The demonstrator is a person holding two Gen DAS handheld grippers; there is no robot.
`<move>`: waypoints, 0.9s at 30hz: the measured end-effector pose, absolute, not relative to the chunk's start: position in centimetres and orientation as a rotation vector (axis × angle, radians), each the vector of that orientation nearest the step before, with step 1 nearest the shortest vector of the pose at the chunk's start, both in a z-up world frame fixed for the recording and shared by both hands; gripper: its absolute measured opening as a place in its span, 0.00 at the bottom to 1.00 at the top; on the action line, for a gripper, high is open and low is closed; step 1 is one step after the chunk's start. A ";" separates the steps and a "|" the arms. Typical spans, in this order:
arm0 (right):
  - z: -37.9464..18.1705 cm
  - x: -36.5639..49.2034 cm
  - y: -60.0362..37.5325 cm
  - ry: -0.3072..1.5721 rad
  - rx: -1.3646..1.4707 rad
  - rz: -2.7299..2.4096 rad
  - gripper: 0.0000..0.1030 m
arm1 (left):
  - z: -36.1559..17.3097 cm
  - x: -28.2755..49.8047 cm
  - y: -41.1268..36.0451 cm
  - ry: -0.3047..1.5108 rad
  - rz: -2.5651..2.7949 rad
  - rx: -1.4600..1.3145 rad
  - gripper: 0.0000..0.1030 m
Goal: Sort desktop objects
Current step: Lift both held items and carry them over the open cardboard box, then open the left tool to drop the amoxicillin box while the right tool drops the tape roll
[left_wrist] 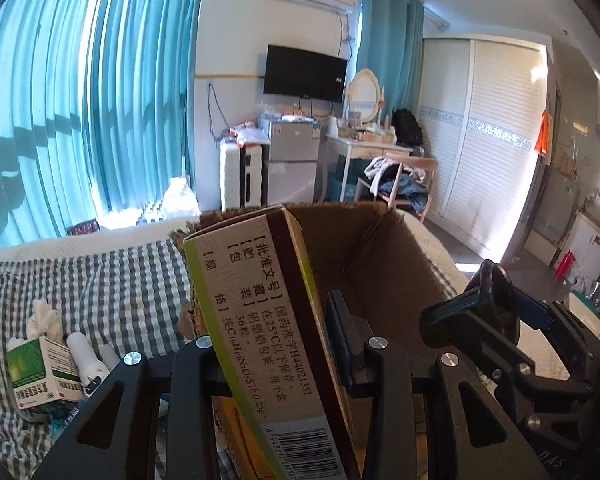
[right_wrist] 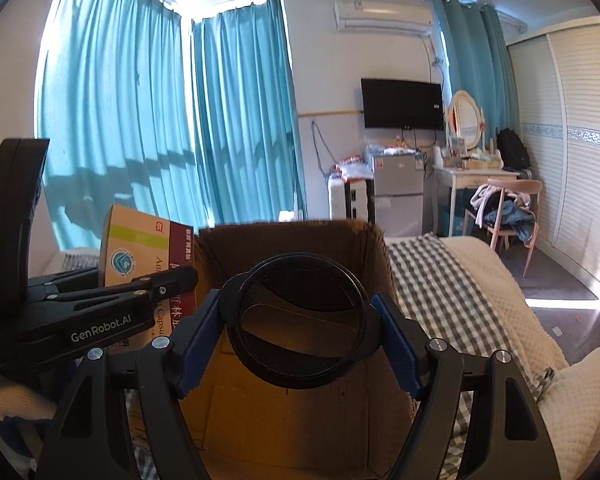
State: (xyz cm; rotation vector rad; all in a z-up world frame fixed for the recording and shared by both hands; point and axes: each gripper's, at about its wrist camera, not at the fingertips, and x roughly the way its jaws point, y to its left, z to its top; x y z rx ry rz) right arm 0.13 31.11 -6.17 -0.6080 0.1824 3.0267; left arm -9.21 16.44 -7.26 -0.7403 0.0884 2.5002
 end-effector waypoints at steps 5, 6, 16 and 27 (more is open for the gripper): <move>-8.9 -2.1 31.5 0.158 -0.757 2.990 0.72 | -9.0 -10.5 17.6 0.118 2.491 -0.780 0.35; -9.4 -2.5 31.6 0.155 -0.785 2.982 0.72 | -9.3 -10.9 18.0 0.124 2.491 -0.788 0.35; -12.7 -5.0 31.9 0.138 -0.996 2.929 0.72 | -11.2 -12.7 20.7 0.193 2.443 -0.894 0.35; -12.2 -4.2 31.6 0.124 -0.956 2.912 0.74 | -10.3 -11.9 20.5 0.162 2.461 -0.870 0.36</move>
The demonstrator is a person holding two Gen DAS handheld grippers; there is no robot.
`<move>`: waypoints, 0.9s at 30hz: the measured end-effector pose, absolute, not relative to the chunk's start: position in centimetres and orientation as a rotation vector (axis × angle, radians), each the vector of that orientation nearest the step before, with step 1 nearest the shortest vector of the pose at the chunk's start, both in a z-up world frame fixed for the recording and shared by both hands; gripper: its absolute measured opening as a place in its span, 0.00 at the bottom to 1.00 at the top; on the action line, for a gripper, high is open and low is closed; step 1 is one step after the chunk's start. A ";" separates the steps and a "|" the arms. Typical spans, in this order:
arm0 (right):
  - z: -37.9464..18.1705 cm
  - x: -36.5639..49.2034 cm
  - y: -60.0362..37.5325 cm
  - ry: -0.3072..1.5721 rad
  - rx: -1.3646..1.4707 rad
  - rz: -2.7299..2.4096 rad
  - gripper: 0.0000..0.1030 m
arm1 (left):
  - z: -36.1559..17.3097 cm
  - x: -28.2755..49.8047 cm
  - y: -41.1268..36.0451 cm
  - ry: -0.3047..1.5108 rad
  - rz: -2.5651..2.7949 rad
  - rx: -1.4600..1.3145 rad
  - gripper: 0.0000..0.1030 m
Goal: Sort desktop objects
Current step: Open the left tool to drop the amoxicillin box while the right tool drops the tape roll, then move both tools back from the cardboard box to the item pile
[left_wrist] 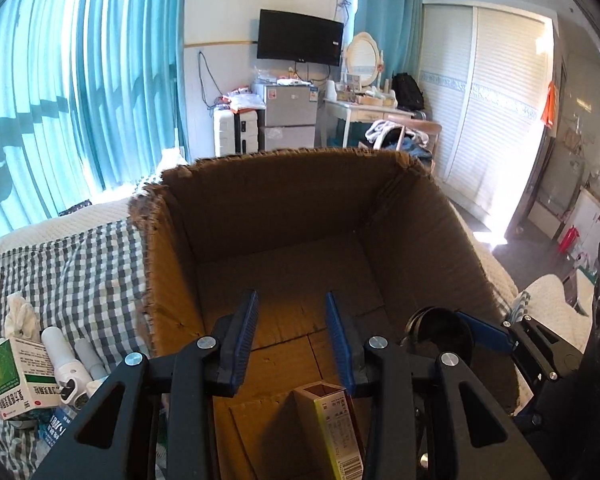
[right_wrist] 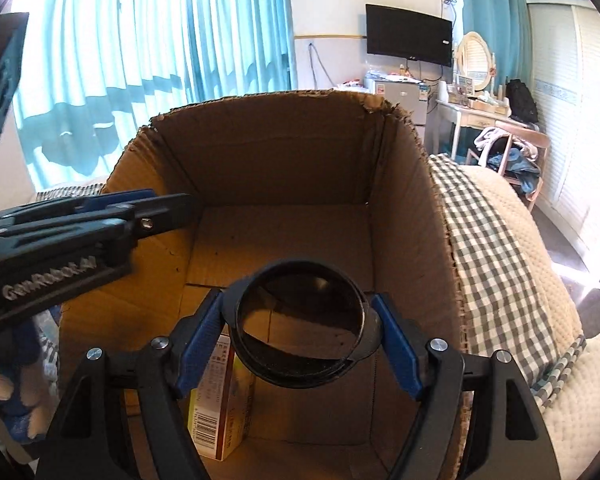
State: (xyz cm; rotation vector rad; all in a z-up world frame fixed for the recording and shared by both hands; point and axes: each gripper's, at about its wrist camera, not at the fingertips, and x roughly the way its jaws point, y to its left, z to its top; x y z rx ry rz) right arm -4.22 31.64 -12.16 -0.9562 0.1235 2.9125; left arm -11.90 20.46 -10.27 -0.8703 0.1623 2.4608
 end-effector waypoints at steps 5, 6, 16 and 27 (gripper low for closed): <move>-10.7 -3.2 31.4 0.151 -0.882 2.945 0.82 | -8.7 -10.9 18.9 0.120 2.502 -0.823 0.66; -10.4 -3.0 31.4 0.161 -0.864 2.951 0.82 | -8.3 -10.7 18.3 0.099 2.517 -0.812 0.70; -6.7 -0.8 30.5 0.210 -0.692 2.974 0.88 | -5.1 -8.4 14.2 0.020 2.601 -0.768 0.95; -1.7 3.1 28.7 0.146 -0.370 2.801 1.00 | -1.0 -4.4 10.8 0.095 2.739 -0.601 1.00</move>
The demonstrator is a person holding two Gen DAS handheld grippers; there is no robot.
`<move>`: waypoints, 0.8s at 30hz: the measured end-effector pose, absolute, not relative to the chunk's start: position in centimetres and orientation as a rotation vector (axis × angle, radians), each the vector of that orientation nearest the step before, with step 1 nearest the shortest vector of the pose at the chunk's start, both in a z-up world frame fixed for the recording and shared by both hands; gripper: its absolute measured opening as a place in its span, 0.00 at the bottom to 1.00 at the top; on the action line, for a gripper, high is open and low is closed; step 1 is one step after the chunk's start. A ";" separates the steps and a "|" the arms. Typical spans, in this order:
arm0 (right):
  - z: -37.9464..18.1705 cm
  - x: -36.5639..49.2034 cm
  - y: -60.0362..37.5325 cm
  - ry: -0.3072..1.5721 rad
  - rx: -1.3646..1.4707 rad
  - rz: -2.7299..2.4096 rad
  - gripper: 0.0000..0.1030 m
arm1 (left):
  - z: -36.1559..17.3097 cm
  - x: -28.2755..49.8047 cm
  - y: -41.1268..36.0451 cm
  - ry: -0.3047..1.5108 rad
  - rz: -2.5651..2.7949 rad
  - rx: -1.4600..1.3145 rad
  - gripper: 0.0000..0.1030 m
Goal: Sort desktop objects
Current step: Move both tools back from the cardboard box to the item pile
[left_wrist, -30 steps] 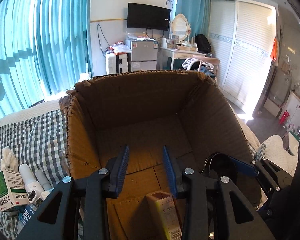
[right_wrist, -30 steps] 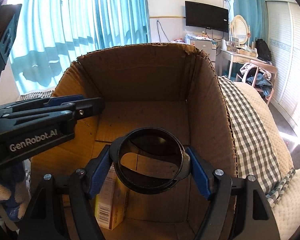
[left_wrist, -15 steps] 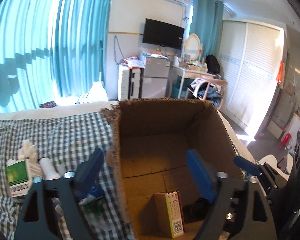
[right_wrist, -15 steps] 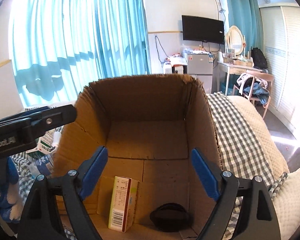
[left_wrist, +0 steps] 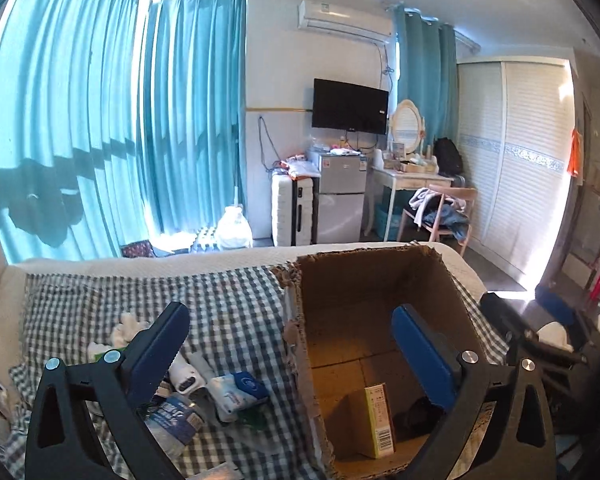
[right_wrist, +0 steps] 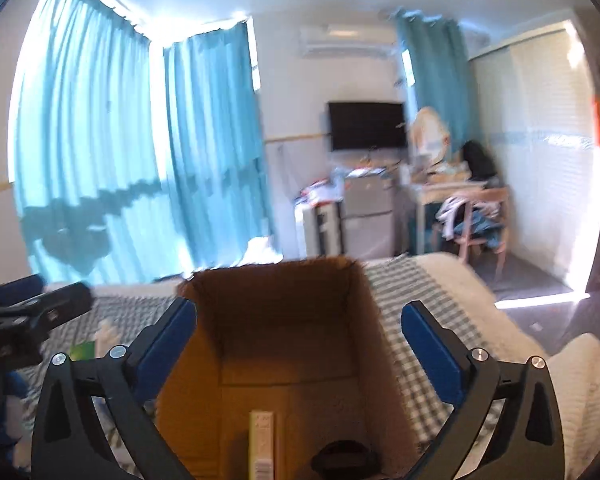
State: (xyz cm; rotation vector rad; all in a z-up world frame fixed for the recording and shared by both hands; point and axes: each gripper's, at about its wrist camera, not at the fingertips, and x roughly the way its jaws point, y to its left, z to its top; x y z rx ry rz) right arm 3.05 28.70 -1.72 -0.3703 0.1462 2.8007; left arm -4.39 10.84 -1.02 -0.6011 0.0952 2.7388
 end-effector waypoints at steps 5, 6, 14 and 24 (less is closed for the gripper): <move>-0.7 3.7 26.4 -0.002 -0.293 2.697 1.00 | 0.2 -3.1 10.0 0.166 2.845 -0.533 1.00; -0.5 3.7 26.1 0.007 -0.292 2.718 1.00 | 0.4 -3.1 9.6 0.172 2.874 -0.532 1.00; 0.8 4.2 23.2 0.046 -0.218 2.898 1.00 | 1.4 -2.5 4.7 0.135 2.993 -0.524 1.00; 0.9 4.5 19.3 0.171 -0.111 3.058 1.00 | 1.9 -1.6 -3.1 0.028 3.117 -0.510 1.00</move>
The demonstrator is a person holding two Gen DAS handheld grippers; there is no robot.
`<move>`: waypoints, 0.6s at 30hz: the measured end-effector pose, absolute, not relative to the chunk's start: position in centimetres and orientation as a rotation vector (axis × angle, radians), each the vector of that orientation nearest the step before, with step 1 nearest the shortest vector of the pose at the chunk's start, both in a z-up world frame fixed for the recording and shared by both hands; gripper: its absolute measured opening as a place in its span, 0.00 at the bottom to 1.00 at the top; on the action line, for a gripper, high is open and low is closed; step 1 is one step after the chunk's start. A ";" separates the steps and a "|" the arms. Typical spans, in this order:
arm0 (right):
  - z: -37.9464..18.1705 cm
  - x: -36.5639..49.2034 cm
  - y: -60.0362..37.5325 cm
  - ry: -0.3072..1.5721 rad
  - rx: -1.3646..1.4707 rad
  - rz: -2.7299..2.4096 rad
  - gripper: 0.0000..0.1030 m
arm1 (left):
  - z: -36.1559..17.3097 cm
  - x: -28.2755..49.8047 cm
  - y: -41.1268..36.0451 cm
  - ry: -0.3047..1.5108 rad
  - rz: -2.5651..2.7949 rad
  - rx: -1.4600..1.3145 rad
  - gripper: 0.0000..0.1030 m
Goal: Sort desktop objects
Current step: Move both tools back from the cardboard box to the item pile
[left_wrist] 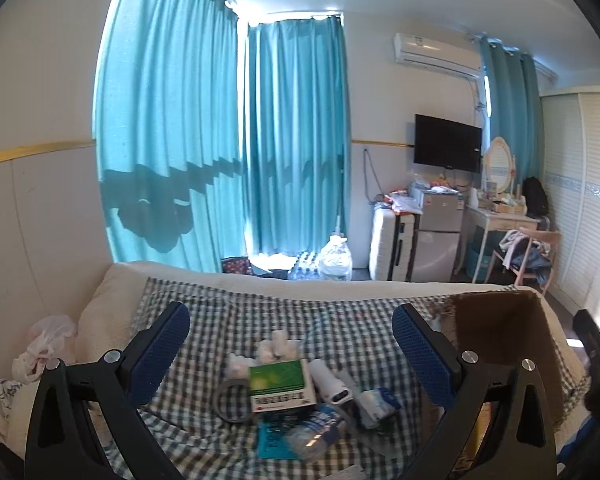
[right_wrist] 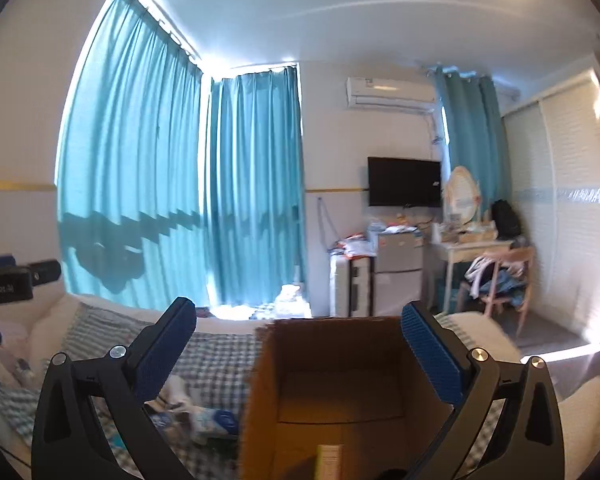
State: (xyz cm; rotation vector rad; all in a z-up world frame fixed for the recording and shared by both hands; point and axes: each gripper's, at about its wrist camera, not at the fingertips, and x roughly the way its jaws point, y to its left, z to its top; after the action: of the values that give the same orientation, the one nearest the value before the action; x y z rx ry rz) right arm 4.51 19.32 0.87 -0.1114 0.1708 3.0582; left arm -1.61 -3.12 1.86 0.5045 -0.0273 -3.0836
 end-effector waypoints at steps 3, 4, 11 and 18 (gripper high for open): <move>0.6 5.4 19.3 0.318 0.104 3.099 1.00 | 1.8 -1.3 -4.9 -0.049 -3.061 0.484 1.00; 0.6 5.2 19.0 0.322 0.103 3.105 1.00 | 1.8 -1.3 -5.5 -0.053 -3.059 0.488 1.00; -0.5 3.6 15.3 0.177 0.016 3.168 1.00 | 0.9 -1.1 -8.6 -0.002 -3.002 0.400 1.00; -3.0 2.1 10.2 -0.017 0.012 3.190 1.00 | -0.5 -2.3 -10.6 -0.027 -2.998 0.481 1.00</move>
State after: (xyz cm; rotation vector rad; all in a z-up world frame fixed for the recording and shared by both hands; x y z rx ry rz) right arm 2.10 10.19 -2.95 0.0119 -0.0168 3.1896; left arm -2.31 -10.58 -0.52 0.4807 -0.0270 -2.9981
